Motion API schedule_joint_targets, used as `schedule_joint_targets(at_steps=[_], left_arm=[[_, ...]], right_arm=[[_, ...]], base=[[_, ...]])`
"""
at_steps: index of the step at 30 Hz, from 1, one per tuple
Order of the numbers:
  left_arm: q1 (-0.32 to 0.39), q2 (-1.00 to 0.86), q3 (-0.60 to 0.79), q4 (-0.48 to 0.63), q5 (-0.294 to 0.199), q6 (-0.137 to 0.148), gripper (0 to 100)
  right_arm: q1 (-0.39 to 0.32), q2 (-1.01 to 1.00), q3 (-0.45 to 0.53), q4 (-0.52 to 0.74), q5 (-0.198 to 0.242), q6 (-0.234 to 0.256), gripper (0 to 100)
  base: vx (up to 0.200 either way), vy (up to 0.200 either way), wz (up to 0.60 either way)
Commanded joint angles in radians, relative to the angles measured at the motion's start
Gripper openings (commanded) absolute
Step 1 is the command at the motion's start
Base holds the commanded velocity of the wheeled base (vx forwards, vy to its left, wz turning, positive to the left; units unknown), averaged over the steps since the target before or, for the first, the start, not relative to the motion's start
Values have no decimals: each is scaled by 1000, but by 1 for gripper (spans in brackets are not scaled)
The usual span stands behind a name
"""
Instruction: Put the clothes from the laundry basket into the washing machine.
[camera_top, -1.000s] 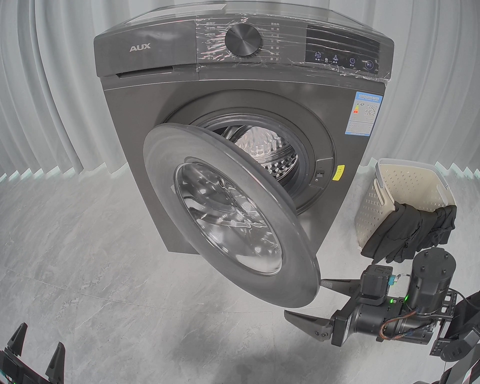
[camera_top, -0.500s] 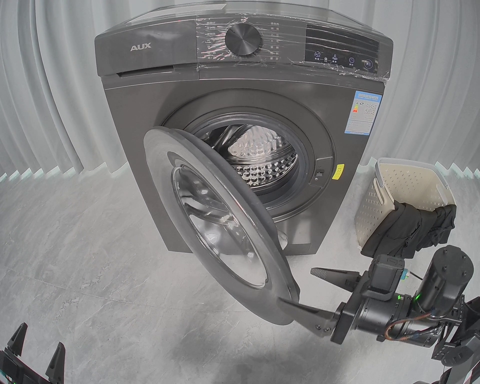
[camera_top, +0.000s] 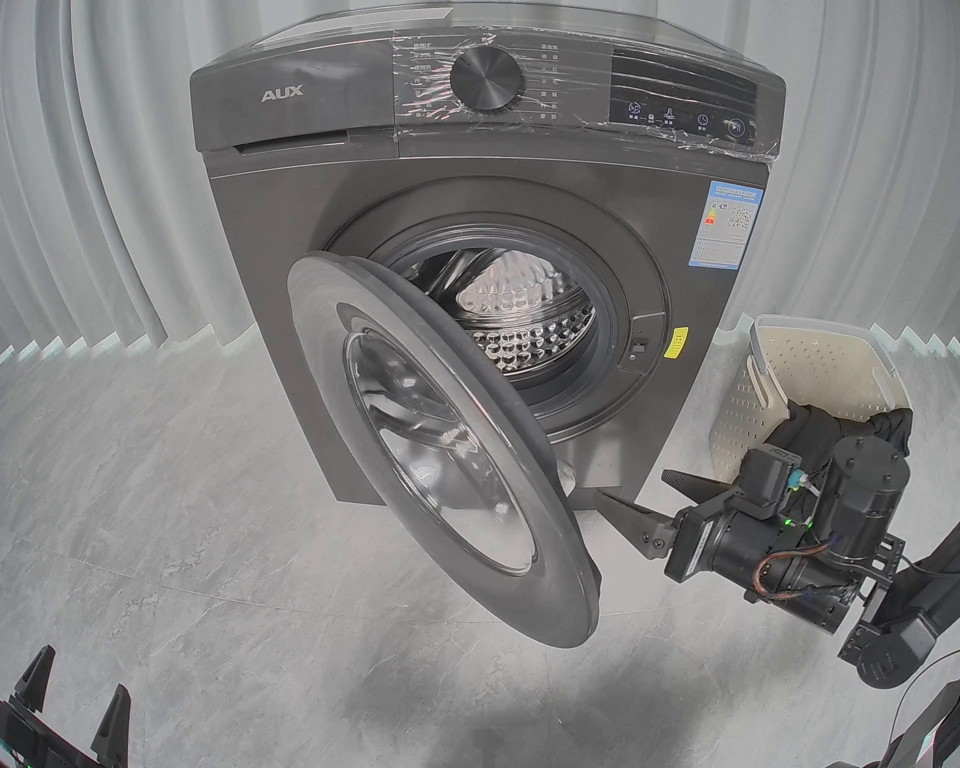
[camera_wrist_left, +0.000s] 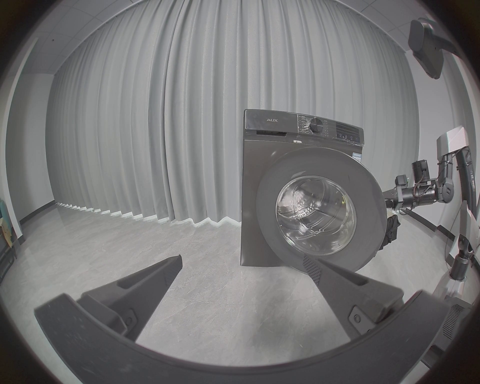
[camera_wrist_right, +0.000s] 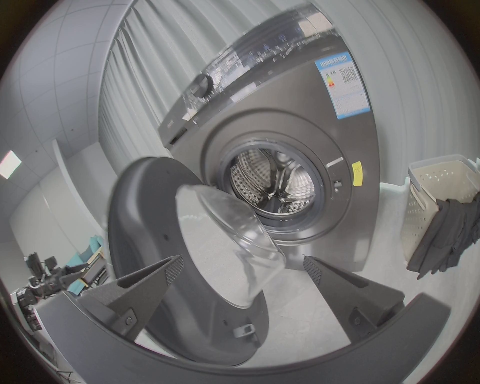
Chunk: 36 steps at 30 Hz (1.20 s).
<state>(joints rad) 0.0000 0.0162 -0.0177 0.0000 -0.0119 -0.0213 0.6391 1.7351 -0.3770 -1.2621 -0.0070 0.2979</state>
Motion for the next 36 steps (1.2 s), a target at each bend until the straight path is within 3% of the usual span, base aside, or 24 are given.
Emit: schedule_joint_targets(at_steps=[1,5,12,16,21,30,36], left_arm=[[0,-15,16,0,0,0,100],[0,-15,16,0,0,0,100],[0,-15,16,0,0,0,100],[0,-15,16,0,0,0,100],[0,-15,16,0,0,0,100],[0,-15,16,0,0,0,100],[0,-15,18,0,0,0,100]], right_arm=[[4,119,-5,-26,-25,-2,100],[33,156,9,-63,-27,-9,100],[146,155,40,-66,-30,-8,100],[126,162,7,-68,-37,-6,100],[66,218,-82,-65,-93,-6,100],[5,406,-189,-51,-87,-40,100],[16,474,-264,-45,-83,-56,100]], base=[[0,0,0],[0,0,0],[0,0,0],[0,0,0],[0,0,0],[0,0,0],[0,0,0]])
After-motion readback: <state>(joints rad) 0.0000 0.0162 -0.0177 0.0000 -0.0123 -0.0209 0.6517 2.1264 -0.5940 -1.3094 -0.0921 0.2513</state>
